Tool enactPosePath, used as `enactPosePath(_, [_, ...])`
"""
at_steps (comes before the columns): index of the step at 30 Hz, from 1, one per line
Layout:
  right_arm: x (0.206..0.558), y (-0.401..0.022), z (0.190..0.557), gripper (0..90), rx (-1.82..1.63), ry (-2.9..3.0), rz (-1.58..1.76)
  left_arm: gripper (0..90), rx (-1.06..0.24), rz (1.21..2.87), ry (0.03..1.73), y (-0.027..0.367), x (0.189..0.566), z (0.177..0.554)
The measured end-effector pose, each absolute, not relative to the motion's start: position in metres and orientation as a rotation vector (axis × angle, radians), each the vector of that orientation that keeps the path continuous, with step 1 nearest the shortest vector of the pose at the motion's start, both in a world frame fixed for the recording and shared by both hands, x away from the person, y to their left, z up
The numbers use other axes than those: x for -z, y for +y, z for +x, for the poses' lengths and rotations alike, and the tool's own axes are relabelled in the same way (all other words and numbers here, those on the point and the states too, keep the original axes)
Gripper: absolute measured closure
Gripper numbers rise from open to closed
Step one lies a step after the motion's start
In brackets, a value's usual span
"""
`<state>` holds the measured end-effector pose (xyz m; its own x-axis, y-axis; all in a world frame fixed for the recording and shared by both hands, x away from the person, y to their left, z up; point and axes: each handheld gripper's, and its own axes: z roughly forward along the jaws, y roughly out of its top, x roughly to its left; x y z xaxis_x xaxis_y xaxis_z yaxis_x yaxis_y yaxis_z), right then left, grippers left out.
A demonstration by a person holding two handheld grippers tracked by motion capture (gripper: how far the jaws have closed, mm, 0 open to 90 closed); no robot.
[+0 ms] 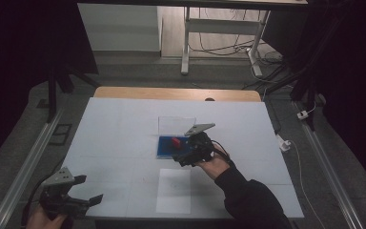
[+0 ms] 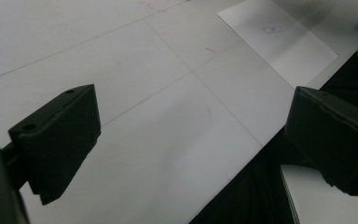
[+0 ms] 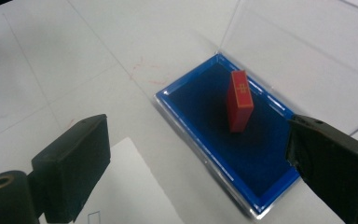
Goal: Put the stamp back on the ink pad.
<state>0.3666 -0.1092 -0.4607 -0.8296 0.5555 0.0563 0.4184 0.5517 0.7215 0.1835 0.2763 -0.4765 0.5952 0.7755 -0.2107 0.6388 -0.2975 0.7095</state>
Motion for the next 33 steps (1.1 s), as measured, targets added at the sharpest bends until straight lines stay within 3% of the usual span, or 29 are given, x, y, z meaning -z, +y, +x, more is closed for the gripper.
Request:
enactPosePath(13, [0.453, -0.128, 0.343, 0.2, -1.193, 2.612, 0.817, 3.6, -0.225, 2.040, 1.119, 0.275, 0.476, 0.184])
enactPosePath(33, [0.446, -0.180, 0.309, 0.0, -1.182, 2.531, 0.899, 3.3, -0.224, 2.036, 1.123, 0.275, 0.476, 0.184])
